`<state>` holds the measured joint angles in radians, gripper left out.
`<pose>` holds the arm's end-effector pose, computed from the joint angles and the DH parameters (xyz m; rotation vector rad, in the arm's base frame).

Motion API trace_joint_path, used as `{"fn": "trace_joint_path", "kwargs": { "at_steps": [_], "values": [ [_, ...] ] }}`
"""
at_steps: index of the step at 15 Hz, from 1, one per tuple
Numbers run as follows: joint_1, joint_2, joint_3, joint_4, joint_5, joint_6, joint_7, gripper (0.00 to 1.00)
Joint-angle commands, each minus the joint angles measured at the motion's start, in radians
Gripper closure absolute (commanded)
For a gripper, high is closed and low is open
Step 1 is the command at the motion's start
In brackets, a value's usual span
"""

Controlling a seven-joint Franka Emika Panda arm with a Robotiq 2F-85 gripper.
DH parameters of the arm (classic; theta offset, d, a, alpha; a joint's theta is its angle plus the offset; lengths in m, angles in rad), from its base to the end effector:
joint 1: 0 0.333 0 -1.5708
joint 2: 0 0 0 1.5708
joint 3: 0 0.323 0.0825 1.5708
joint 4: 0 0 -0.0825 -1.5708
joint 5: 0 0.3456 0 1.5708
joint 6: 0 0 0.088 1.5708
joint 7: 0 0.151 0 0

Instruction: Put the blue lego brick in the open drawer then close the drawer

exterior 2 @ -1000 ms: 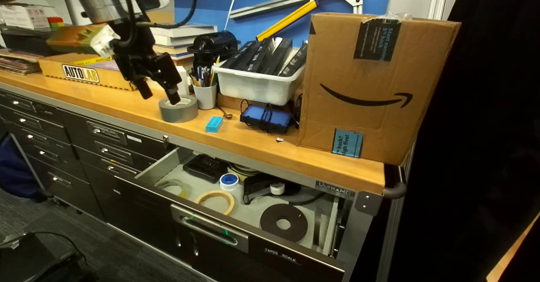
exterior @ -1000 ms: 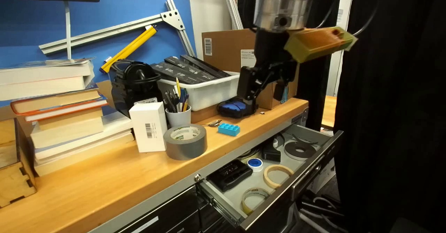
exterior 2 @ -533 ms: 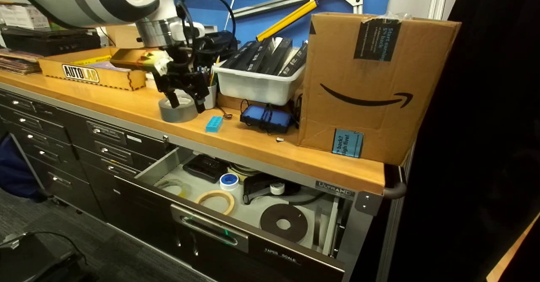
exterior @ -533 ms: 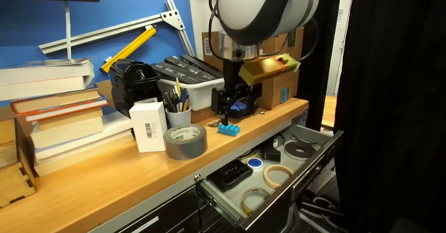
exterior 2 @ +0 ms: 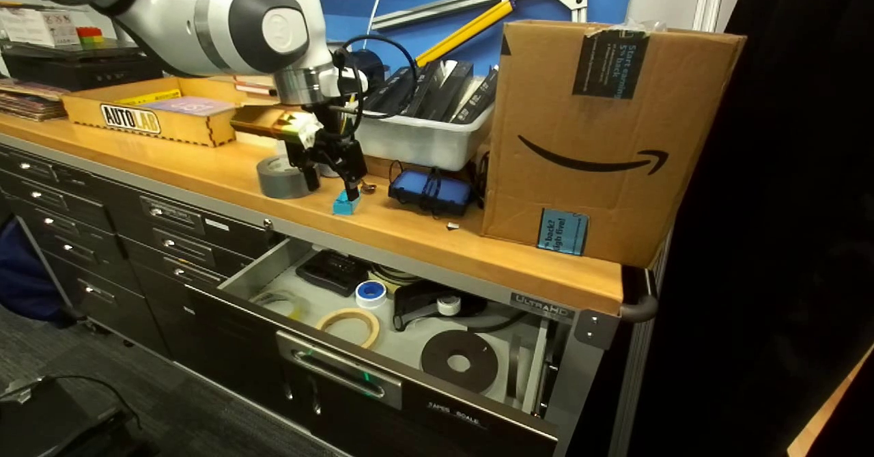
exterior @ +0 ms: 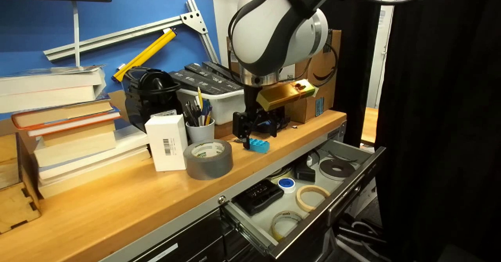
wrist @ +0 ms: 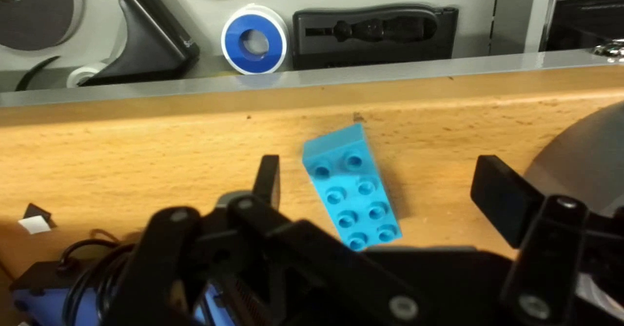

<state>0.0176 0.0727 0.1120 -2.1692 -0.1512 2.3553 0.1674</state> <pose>0.5290 0.0618 0.3594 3.0471 0.0949 0.1958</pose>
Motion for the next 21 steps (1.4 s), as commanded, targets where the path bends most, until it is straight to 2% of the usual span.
{"fn": "trace_joint_path", "kwargs": {
  "at_steps": [1,2,3,6,9,10,11,15,18,19,21],
  "values": [
    [0.018,0.056,-0.035,0.043,-0.016,0.039,0.014,0.26],
    [0.021,0.063,-0.041,0.044,-0.027,0.045,0.018,0.26],
    [0.024,0.069,-0.046,0.043,-0.038,0.054,0.023,0.32],
    [0.032,0.054,-0.053,0.025,-0.053,0.059,0.015,0.56],
    [0.046,0.0,-0.06,-0.018,-0.122,0.031,0.038,0.8],
    [0.047,-0.025,-0.061,-0.041,-0.142,0.004,0.031,0.87],
    [0.041,-0.067,-0.062,-0.085,-0.149,-0.018,0.006,0.89],
    [0.02,-0.183,-0.067,-0.235,-0.194,-0.078,0.024,0.89],
    [0.006,-0.205,-0.071,-0.311,-0.179,-0.054,0.032,0.89],
    [-0.001,-0.203,-0.07,-0.319,-0.183,-0.049,0.072,0.39],
    [-0.004,-0.212,-0.077,-0.333,-0.133,-0.041,0.054,0.34]
  ]
}}
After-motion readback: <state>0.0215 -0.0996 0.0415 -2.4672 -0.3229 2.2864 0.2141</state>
